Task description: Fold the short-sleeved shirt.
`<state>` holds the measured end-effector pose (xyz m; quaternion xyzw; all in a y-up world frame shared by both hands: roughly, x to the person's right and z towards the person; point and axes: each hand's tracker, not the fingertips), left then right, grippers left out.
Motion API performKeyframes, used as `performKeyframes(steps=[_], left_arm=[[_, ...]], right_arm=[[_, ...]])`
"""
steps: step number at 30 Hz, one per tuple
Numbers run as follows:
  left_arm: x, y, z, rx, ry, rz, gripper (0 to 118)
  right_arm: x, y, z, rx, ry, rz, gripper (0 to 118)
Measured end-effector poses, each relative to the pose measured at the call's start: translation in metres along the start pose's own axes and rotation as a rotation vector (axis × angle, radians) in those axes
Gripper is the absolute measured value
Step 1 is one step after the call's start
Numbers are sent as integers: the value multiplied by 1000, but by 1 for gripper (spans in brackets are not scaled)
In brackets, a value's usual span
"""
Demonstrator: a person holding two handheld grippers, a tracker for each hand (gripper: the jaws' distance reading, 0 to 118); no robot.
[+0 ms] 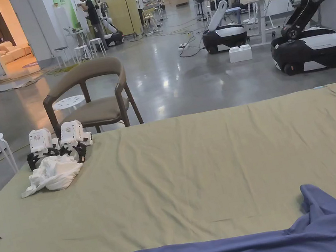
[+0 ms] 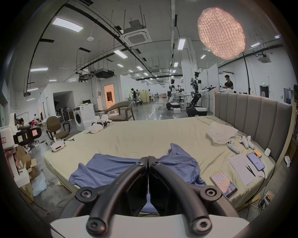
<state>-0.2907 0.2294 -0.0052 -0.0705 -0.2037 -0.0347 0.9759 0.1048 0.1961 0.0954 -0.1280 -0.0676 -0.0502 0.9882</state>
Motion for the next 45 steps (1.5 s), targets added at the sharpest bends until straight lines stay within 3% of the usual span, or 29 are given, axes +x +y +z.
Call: performKeyframes(steps=[8,12,14,16,18,19,24,28,30,31,34,36,37,39,40,42,45], left_arm=[[-6,-4,-35,-58,-10,9,0],[-29,-27,-104,-159,-94,170,0],[-41,-40,-145,-236,-76,201,6],[-54,-54,-199,-297,-69,186,21],[-70,-70,-257,-389,-100,216,73],[-76,-78,-280,-414,-87,237,82],[-100,-115,-390,-666,44,300,72],[-95,-147,-429,-827,80,235,38],[-90,-148,-430,-789,67,210,23],[-87,-146,-427,-775,62,201,0],[-76,-148,-435,-824,71,143,0],[-76,-149,-437,-843,69,144,0],[-77,-148,-439,-853,68,149,0],[-82,-147,-443,-876,60,168,0],[-84,-145,-444,-886,57,171,0],[-83,-145,-446,-900,51,167,0],[-81,-144,-447,-910,50,147,0]], right_arm=[[6,-8,-15,-39,5,-17,0],[14,-19,-26,-88,21,-56,0],[19,-26,-30,-114,12,-57,0],[24,-32,-34,-146,1,-61,0],[33,-42,-38,-187,-17,-73,0],[37,-46,-40,-205,-23,-83,0],[59,-65,-43,-326,-45,-172,0],[76,-74,-43,-397,-122,-170,0],[85,-75,-43,-409,-122,-192,0],[89,-75,-45,-413,-119,-201,0],[100,-71,-62,-422,-108,-196,0],[108,-56,-90,-397,-99,-151,1],[113,-45,-108,-389,-97,-147,14],[130,-19,-154,-431,-79,-179,56],[142,-9,-184,-505,-53,-220,63],[162,3,-234,-532,-40,-270,63],[193,7,-313,-644,-121,-209,65]])
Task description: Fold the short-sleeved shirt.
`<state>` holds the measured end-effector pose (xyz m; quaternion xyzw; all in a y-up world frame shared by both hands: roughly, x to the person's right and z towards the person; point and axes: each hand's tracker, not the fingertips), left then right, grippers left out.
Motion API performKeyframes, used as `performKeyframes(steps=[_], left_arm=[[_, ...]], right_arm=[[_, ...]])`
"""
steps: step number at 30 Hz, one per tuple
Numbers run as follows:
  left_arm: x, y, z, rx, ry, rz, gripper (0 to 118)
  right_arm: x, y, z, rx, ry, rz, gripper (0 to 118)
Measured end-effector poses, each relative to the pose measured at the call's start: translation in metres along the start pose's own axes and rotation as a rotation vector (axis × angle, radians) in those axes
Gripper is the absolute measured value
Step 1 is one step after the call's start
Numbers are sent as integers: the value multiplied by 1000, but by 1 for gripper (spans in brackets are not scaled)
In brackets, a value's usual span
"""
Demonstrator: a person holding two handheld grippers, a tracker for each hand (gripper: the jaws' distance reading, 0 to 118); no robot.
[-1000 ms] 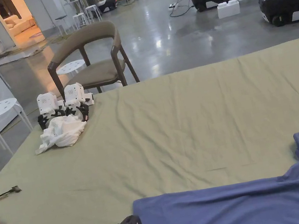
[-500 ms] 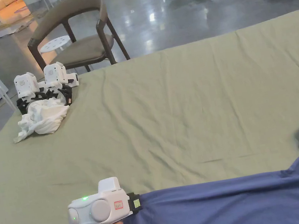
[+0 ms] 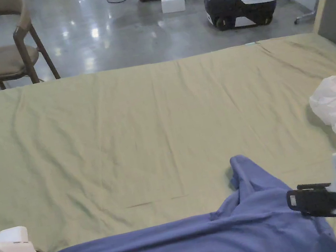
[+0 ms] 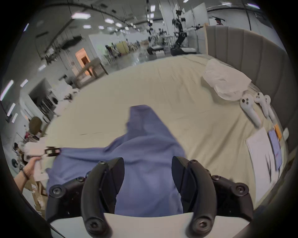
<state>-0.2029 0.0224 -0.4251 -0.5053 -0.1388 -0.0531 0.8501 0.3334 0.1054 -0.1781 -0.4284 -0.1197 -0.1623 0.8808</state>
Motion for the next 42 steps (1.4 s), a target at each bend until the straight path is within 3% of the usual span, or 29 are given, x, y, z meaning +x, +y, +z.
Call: performKeyframes(steps=[3,6,8,9,11,14,18,24,28,34,35,36,38,39,42], left_arm=[[4,0,0,9,14,-35,0],[4,1,0,5,16,-49,0],[3,1,0,7,14,-38,0],[3,-1,1,14,14,-25,0],[4,-1,1,21,20,-18,0],[5,-1,22,48,5,-24,0],[-15,-26,104,218,-141,10,0],[-41,-120,181,228,-199,-23,0],[-45,-185,189,175,-206,-51,0],[-44,-227,159,135,-195,-12,0],[-45,-228,157,143,-191,-3,8],[-44,-230,155,145,-172,5,20],[-45,-233,155,160,-96,17,66],[-44,-233,160,185,-67,12,76],[-41,-233,198,317,-50,1,77]], right_arm=[[7,29,-60,-155,-127,74,69],[8,31,-103,-269,-224,134,66],[7,22,-118,-303,-184,156,52],[2,24,-112,-261,-217,163,46],[-4,26,-106,-252,-175,182,0],[-11,25,-83,-196,-173,256,0],[-15,-1,-1,-26,-85,220,0],[7,-90,98,38,-44,199,0],[25,-154,128,28,5,96,0],[18,-204,110,-13,-39,120,0],[16,-208,109,-8,-40,117,0],[14,-209,106,-4,-37,124,4],[10,-212,104,-15,-48,151,53],[9,-213,106,-10,-82,167,71],[4,-212,127,60,-94,159,73]])
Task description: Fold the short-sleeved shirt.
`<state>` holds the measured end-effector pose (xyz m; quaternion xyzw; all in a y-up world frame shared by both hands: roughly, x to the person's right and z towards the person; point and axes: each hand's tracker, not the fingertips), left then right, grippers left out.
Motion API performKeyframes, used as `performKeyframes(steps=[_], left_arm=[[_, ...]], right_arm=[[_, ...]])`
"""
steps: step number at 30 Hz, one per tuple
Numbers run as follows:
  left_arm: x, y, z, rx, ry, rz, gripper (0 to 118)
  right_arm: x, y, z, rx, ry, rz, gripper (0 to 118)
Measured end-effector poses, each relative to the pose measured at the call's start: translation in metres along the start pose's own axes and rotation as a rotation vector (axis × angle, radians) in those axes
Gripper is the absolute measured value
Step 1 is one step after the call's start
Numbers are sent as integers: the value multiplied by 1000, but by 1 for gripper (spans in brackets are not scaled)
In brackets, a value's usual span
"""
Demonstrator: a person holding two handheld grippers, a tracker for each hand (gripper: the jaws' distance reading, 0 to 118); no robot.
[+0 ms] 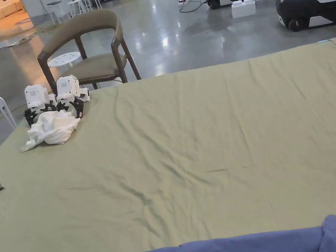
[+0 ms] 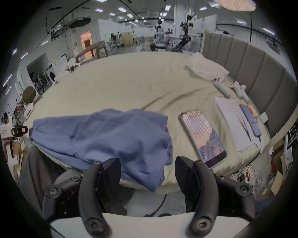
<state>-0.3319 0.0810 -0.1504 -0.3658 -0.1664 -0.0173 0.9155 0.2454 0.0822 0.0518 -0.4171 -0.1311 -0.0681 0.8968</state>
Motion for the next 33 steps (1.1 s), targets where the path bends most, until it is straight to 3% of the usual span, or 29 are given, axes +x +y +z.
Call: performKeyframes(steps=[3,5,10,12,14,15,16,18,20,21,29,33], left_arm=[[13,21,40,128,5,-93,77],[28,35,66,225,67,-176,77],[67,51,131,447,68,-188,76],[82,48,146,471,85,-198,73],[92,41,163,523,62,-199,57],[96,38,172,550,54,-201,42],[101,37,179,571,58,-205,17],[104,36,190,589,35,-207,12],[105,35,195,617,-10,-159,2],[104,36,198,600,-61,-148,0],[111,36,203,616,-84,-194,0],[103,38,197,592,-123,-146,0]], right_arm=[[-8,8,31,115,51,34,73],[-20,17,54,194,36,52,73],[-58,26,114,447,143,-28,73],[-74,27,127,500,163,-33,66],[-89,25,137,530,173,-5,44],[-97,24,142,545,174,13,33],[-104,24,147,553,178,36,22],[-114,18,151,584,190,87,20],[-123,15,159,631,201,122,8],[-127,14,162,661,198,139,0],[-132,16,155,649,231,84,0],[-131,17,151,634,230,68,0]])
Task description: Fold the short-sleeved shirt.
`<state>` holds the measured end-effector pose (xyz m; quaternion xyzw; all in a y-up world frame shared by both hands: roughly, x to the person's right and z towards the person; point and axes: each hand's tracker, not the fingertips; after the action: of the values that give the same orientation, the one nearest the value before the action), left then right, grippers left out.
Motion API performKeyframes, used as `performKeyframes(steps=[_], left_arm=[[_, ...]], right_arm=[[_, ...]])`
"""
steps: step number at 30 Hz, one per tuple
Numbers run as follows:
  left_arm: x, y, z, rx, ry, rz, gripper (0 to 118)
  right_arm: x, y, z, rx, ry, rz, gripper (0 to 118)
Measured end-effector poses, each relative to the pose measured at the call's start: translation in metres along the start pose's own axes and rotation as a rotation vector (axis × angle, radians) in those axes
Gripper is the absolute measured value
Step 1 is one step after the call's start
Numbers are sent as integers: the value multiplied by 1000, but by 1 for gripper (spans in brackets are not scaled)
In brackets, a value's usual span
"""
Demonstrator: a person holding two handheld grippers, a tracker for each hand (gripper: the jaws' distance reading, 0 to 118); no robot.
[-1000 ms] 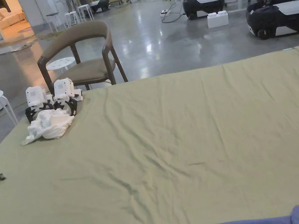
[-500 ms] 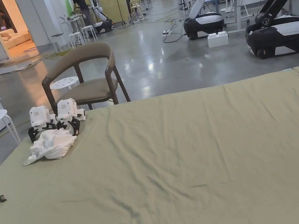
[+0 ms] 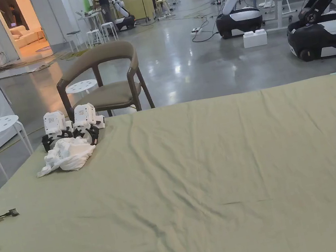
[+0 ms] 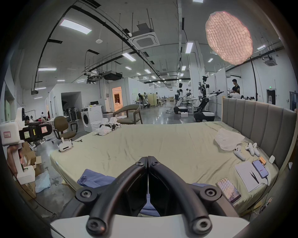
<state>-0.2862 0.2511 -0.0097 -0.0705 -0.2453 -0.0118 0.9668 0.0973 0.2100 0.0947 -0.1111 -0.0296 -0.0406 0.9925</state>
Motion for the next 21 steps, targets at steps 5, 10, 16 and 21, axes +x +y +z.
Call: performKeyframes(steps=[5,10,16,21], left_arm=[[-27,-17,-17,-90,-2,126,5],[-86,-73,-63,-322,45,394,88],[-152,-170,-122,-441,-11,660,89],[-173,-220,-158,-488,9,833,89]], right_arm=[[3,-7,-2,-32,-9,-25,0],[10,-23,-4,-97,-5,-65,0],[9,-37,-4,-181,-11,-79,0],[9,-44,-3,-223,-35,-103,0]])
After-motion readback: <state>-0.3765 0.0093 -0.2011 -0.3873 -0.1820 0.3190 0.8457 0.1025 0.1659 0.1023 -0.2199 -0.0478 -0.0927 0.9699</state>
